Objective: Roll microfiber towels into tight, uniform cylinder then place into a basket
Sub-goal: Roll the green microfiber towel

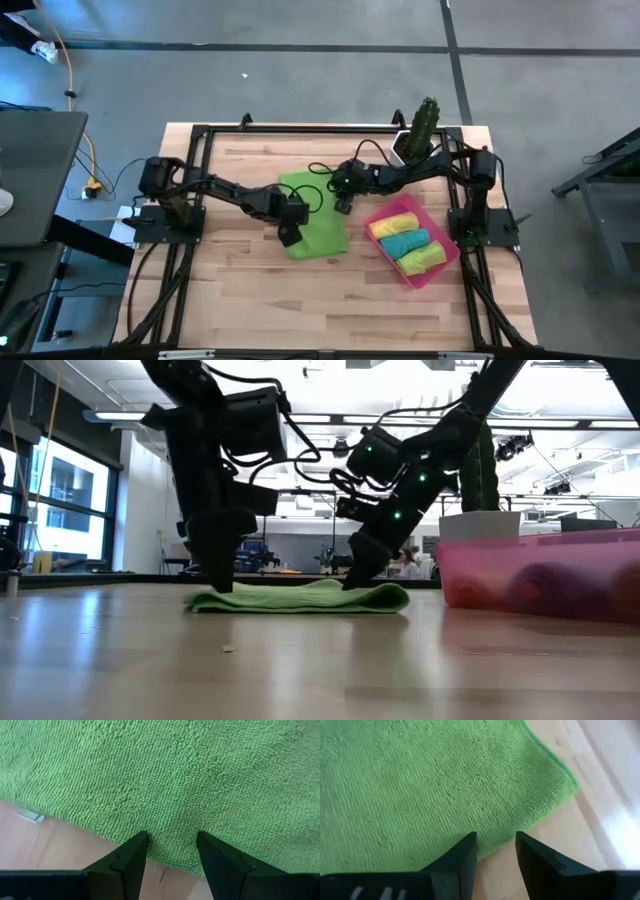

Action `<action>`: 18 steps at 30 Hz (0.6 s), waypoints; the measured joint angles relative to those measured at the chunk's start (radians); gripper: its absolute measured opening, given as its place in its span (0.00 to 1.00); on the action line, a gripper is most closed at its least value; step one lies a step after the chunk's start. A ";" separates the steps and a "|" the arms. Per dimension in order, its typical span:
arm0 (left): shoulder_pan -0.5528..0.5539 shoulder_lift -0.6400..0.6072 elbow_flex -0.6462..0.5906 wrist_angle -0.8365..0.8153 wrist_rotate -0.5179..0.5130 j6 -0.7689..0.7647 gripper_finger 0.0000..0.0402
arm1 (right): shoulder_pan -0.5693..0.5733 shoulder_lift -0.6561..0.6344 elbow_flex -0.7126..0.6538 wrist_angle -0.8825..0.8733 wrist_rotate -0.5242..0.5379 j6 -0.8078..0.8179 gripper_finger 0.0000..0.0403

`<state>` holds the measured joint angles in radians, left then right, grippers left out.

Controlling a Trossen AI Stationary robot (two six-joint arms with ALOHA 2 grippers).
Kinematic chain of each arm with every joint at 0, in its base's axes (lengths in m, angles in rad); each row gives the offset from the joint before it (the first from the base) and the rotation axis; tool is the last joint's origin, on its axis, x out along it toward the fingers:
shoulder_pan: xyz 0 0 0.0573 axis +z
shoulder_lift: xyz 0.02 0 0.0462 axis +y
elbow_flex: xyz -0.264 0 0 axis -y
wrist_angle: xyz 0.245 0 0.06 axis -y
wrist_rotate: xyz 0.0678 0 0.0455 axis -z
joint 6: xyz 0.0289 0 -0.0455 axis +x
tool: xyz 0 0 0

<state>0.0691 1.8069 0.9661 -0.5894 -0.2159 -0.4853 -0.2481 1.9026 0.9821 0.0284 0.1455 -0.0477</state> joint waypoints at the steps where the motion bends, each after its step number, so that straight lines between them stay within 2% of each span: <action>1: -0.011 0.000 0.000 -0.005 -0.002 -0.016 0.42 | 0.000 -0.001 0.001 0.006 0.000 -0.018 0.32; 4: -0.044 -0.016 -0.004 -0.028 0.008 -0.016 0.42 | 0.005 -0.035 0.026 -0.083 -0.001 -0.044 0.32; 10: -0.083 -0.078 0.057 -0.033 0.039 0.120 0.42 | 0.029 -0.153 0.076 -0.322 -0.018 -0.088 0.32; 14: -0.105 -0.119 0.065 -0.001 0.115 0.199 0.42 | 0.067 -0.220 0.054 -0.384 -0.171 -0.164 0.32; 16: -0.127 -0.120 0.054 -0.006 0.179 0.232 0.42 | 0.092 -0.235 0.016 -0.381 -0.254 -0.221 0.32; 18: -0.159 -0.122 0.044 0.005 0.199 0.274 0.42 | 0.118 -0.251 -0.038 -0.356 -0.315 -0.265 0.32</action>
<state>-0.0899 1.6852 1.0098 -0.5846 -0.0172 -0.2117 -0.1304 1.6512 0.9444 -0.3274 -0.1691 -0.3128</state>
